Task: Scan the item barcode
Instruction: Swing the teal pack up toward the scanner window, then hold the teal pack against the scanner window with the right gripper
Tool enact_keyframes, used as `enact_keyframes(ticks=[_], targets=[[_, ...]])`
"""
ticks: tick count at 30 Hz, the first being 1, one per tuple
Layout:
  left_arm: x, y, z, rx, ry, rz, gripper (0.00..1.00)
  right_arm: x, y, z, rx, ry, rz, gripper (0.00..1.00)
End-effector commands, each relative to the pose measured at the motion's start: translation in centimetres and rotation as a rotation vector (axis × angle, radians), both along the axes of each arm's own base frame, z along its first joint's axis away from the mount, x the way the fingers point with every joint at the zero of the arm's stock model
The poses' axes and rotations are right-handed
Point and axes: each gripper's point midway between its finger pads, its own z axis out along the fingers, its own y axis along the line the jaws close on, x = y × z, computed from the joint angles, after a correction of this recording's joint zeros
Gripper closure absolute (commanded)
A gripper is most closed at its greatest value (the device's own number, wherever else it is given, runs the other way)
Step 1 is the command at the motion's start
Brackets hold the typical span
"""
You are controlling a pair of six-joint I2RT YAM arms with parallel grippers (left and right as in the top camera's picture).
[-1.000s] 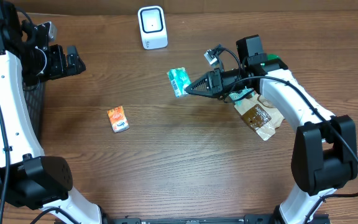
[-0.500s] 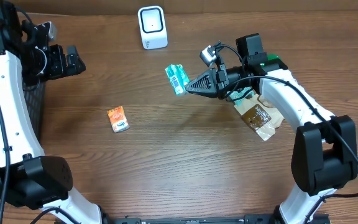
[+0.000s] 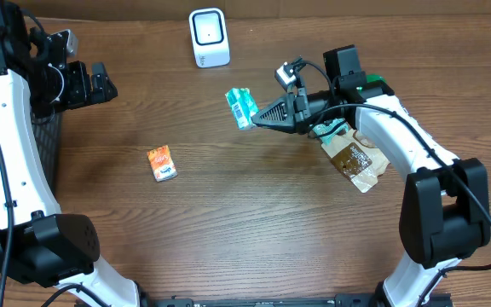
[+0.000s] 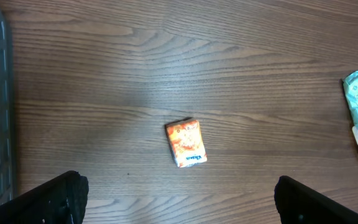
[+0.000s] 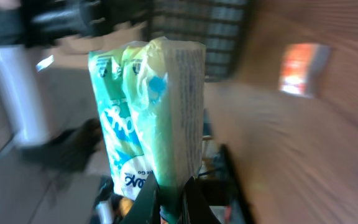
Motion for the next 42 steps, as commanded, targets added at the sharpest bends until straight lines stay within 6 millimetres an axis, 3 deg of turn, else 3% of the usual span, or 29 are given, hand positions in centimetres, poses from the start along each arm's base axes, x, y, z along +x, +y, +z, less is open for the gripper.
enact_keyframes(ticks=[1, 3, 6, 10, 16, 20, 26, 31, 36, 42], targets=[[0.1, 0.1, 0.4, 0.008, -0.016, -0.012, 0.0, 1.4, 0.8, -3.3, -0.27, -0.006, -0.127, 0.96], [0.1, 0.1, 0.4, 0.008, -0.016, -0.012, 0.0, 2.0, 0.8, -4.0, -0.403, -0.026, -0.174, 0.96], [0.1, 0.1, 0.4, 0.008, -0.016, -0.012, 0.0, 3.3, 0.2, -3.3, -0.607, -0.12, -0.237, 0.96], [0.1, 0.1, 0.4, 0.008, -0.016, -0.012, 0.01, 5.6, -0.4, 0.8, -0.803, -0.294, -0.324, 0.96], [0.1, 0.1, 0.4, 0.008, -0.016, -0.012, 0.0, 11.5, -1.0, 7.4, -1.0, -0.643, -0.55, 0.96], [0.1, 0.1, 0.4, 0.008, -0.016, -0.012, 0.01, 15.1, 1.0, 8.2, -1.077, -0.924, -0.58, 0.96], [0.1, 0.1, 0.4, 0.008, -0.016, -0.012, 0.0, 20.5, 3.4, 6.2, -1.26, -1.208, -0.686, 0.96], [0.1, 0.1, 0.4, 0.008, -0.016, -0.012, 0.01, 23.9, 6.2, 2.0, -1.329, -1.447, -0.563, 0.96], [0.1, 0.1, 0.4, 0.008, -0.016, -0.012, 0.0, 26.0, 7.5, -3.0, -1.403, -1.597, -0.44, 0.96], [0.1, 0.1, 0.4, 0.008, -0.016, -0.012, 0.0, 27.1, 8.2, -6.7, -1.455, -1.69, -0.346, 0.96]])
